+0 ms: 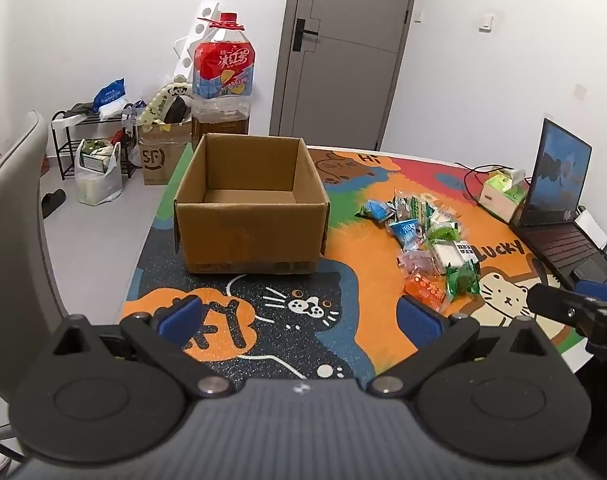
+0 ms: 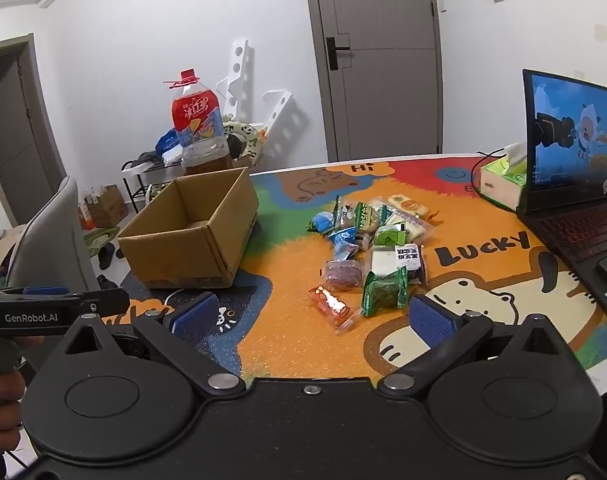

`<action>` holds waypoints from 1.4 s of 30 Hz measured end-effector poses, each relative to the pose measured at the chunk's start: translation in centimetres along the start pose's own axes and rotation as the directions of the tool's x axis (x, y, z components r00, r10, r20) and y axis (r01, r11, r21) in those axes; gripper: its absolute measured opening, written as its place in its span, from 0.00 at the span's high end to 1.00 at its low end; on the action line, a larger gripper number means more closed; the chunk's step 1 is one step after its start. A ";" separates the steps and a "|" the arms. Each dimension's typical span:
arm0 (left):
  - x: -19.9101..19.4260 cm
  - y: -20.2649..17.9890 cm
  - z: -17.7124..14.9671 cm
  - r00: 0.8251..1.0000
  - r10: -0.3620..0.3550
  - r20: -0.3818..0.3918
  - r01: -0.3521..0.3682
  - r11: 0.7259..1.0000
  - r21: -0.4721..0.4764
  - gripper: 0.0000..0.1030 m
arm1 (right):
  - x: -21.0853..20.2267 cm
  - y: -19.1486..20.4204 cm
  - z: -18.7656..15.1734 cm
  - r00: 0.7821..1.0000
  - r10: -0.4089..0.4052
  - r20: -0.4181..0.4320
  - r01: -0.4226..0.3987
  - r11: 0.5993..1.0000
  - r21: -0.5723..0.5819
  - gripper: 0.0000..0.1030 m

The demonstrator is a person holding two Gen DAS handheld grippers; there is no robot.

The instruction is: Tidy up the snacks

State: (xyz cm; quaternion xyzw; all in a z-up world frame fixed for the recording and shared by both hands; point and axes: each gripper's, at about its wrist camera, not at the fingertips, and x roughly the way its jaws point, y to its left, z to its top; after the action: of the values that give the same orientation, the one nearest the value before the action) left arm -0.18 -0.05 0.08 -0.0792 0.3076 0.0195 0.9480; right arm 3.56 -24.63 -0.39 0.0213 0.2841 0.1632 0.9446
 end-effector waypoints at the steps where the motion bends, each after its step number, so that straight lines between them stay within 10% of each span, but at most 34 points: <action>1: -0.1 0.0 0.0 1.000 -0.003 0.000 0.003 1.000 0.001 0.01 | 0.0 0.0 0.0 1.000 0.000 0.002 0.000 1.000 0.001 0.00; 42: 0.0 0.0 -0.3 1.000 0.018 -0.017 -0.018 1.000 0.016 0.01 | 0.4 0.9 0.0 1.000 0.002 -0.009 -0.002 1.000 -0.012 0.00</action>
State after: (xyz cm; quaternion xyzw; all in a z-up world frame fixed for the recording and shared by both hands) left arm -0.32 -0.12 -0.16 -0.0693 0.3166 0.0251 0.9457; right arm 3.60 -23.62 -0.50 0.0151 0.2871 0.1661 0.9433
